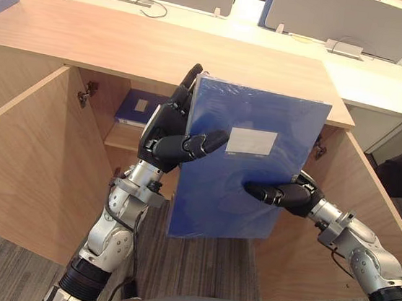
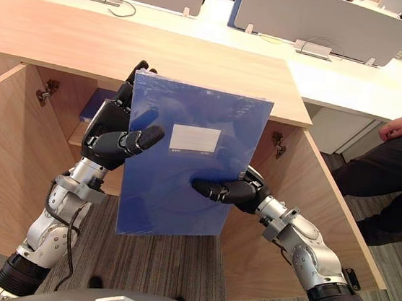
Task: Walk over to the cabinet, pick up the folder, carry it to the office cabinet, place the folder inside the office cabinet, then close the office cabinet door
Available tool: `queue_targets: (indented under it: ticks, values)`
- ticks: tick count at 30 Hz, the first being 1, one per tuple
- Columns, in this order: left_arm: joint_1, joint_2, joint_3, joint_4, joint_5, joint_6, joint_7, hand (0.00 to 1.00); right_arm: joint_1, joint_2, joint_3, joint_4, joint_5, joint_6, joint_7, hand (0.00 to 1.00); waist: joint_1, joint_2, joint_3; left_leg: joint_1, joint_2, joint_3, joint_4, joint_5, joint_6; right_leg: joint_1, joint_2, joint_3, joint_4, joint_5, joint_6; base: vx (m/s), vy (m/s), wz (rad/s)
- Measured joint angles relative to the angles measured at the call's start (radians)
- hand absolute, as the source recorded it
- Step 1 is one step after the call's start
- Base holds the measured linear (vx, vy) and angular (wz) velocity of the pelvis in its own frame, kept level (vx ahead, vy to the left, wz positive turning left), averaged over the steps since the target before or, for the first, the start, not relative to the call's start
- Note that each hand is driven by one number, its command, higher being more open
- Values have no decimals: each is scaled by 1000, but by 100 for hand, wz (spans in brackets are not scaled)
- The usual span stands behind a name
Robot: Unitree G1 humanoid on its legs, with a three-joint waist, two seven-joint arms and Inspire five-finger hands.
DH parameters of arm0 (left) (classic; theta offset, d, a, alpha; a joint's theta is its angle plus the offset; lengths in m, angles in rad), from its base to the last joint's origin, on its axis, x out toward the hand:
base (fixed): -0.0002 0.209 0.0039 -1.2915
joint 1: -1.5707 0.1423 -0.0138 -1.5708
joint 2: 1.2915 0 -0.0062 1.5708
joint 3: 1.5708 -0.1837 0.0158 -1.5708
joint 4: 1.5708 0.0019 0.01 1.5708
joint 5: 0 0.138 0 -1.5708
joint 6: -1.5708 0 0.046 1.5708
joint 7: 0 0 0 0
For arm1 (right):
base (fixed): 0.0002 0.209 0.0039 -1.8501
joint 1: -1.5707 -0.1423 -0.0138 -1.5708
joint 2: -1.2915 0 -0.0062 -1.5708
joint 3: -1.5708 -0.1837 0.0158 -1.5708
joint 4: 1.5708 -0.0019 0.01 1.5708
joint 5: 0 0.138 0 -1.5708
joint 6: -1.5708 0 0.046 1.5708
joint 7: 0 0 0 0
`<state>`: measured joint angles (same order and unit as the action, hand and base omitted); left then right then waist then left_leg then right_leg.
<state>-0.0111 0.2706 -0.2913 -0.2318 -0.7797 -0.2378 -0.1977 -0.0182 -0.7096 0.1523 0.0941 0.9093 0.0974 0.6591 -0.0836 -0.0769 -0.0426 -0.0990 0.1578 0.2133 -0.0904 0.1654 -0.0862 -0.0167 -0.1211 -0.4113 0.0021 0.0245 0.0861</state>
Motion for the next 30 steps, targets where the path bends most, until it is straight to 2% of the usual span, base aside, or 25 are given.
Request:
queue_targets:
  ticks: [7, 11, 15, 30]
  values:
    - [21, -9, 14, 0, 16, 27, -24, 100, -22, 7, -108, 17, 2, -1, -33, 0, -3, 0, 2, 0, 0, 0, 0, 0, 0, 0, 0, 1, 0, 0, -1, 0, 0, 0]
    - [22, -18, 26, 0, 28, 30, -35, 100, -38, 7, -130, 28, 2, -2, -38, 0, -4, 0, 3, 2, 0, 1, 0, 0, 1, 1, 0, 1, -1, 2, -3, 0, 0, 0]
    - [42, -30, 84, 0, 42, 30, -36, 100, -38, 6, -134, 58, 2, -2, -39, 0, -5, 0, 3, 3, -1, 1, 0, 0, 1, 2, 0, 1, -1, 3, -3, 0, 0, 0]
    - [216, -39, 217, 1, 128, 30, -54, 100, -37, 6, -199, 73, 1, -2, -41, 0, -3, -1, 4, 2, -1, 2, -1, 0, 1, 2, -1, 2, -2, 1, 0, 0, 0, 0]
